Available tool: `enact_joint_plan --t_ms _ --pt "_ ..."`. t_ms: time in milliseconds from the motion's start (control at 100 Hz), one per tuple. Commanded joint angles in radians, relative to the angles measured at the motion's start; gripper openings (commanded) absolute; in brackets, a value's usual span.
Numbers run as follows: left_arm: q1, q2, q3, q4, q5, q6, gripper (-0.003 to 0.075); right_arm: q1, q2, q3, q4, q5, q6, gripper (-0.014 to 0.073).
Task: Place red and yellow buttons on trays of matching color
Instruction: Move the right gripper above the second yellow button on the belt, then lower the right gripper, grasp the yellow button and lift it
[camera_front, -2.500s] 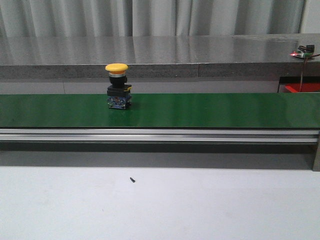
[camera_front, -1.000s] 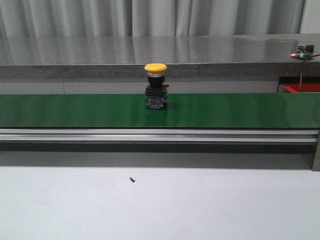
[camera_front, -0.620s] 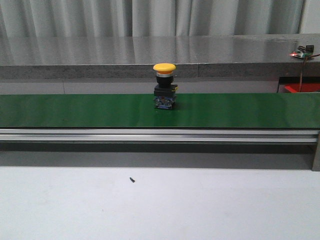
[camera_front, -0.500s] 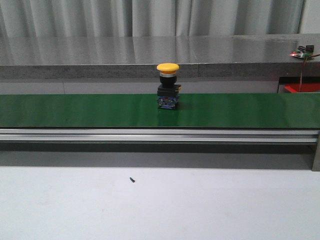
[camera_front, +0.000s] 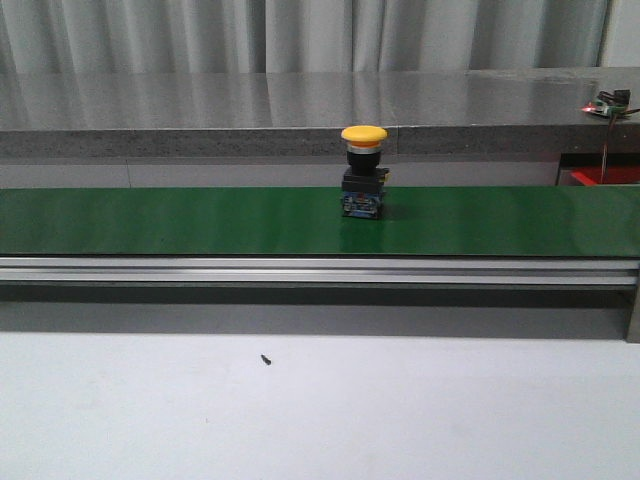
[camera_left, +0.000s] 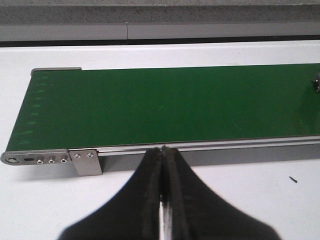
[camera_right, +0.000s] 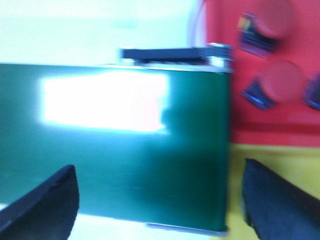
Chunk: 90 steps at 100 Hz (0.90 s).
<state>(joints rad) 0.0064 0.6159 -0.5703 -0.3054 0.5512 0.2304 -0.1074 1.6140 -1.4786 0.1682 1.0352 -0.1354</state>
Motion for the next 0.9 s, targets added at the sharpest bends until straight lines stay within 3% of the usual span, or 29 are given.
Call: enact_joint_plan --t_ms 0,200,400,650,890 --pt "-0.007 -0.001 -0.029 -0.015 -0.070 -0.004 -0.0020 0.073 -0.051 -0.067 0.003 0.027 -0.031 0.0653" --pt "-0.007 -0.001 -0.029 -0.015 -0.070 -0.004 -0.0020 0.233 -0.049 -0.130 0.023 0.068 -0.027 0.0653" --pt "-0.007 -0.001 -0.029 -0.015 -0.070 -0.004 -0.0020 0.335 -0.028 -0.174 0.025 0.080 0.071 0.0653" --pt "-0.007 -0.001 -0.029 -0.015 -0.070 -0.004 -0.0020 0.391 0.081 -0.260 0.027 0.125 0.242 0.0653" --pt "-0.007 -0.001 -0.029 -0.015 -0.070 -0.004 -0.0020 0.400 0.218 -0.357 0.081 0.127 0.295 0.0653"
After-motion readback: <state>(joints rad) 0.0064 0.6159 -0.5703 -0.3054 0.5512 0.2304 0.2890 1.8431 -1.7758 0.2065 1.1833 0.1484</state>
